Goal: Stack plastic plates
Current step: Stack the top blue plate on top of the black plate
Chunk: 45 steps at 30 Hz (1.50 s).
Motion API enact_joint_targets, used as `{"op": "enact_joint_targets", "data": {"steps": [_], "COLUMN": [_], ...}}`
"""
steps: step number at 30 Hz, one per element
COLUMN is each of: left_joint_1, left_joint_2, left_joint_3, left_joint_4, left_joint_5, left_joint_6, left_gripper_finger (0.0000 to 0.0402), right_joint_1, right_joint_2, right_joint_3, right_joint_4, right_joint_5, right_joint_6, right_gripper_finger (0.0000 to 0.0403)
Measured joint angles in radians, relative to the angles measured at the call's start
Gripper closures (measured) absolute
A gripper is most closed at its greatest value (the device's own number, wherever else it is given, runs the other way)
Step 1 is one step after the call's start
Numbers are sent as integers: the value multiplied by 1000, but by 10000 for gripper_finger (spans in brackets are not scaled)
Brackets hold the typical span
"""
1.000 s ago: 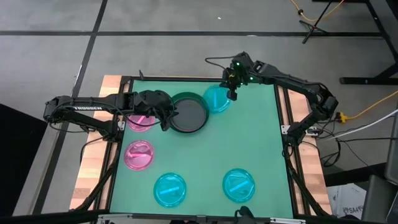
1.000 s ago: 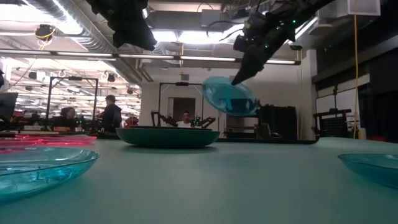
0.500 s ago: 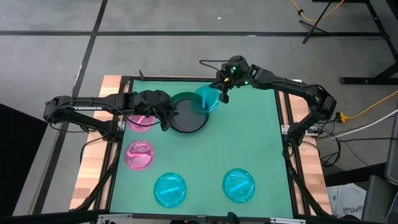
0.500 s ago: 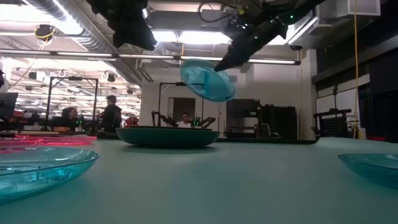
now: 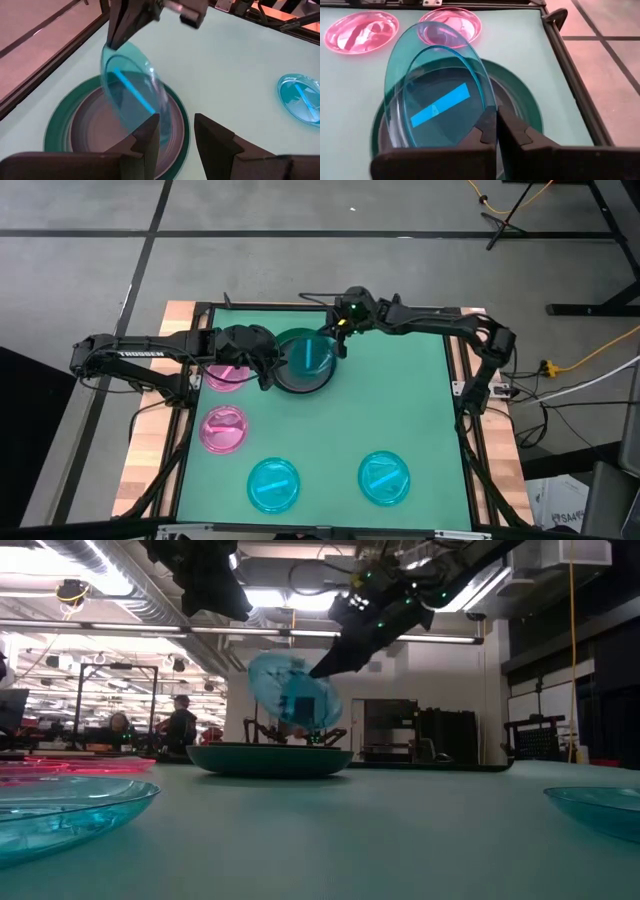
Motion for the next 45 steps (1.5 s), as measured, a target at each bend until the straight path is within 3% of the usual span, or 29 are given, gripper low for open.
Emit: {"op": "enact_joint_targets", "data": {"steps": [15, 27, 45], "left_joint_1": [0, 0, 0], "left_joint_2": [0, 0, 0], "left_joint_3": [0, 0, 0], "left_joint_4": [0, 0, 0], "left_joint_5": [0, 0, 0], "left_joint_6": [0, 0, 0], "left_gripper_finger": [285, 285, 285], "right_joint_1": [-2, -2, -2], "right_joint_2": [120, 121, 121], "right_joint_3": [0, 0, 0], "right_joint_4": [42, 42, 42], "right_joint_5": [1, 89, 88], "right_joint_6": [34, 26, 25], "right_gripper_finger": [403, 401, 397]}}
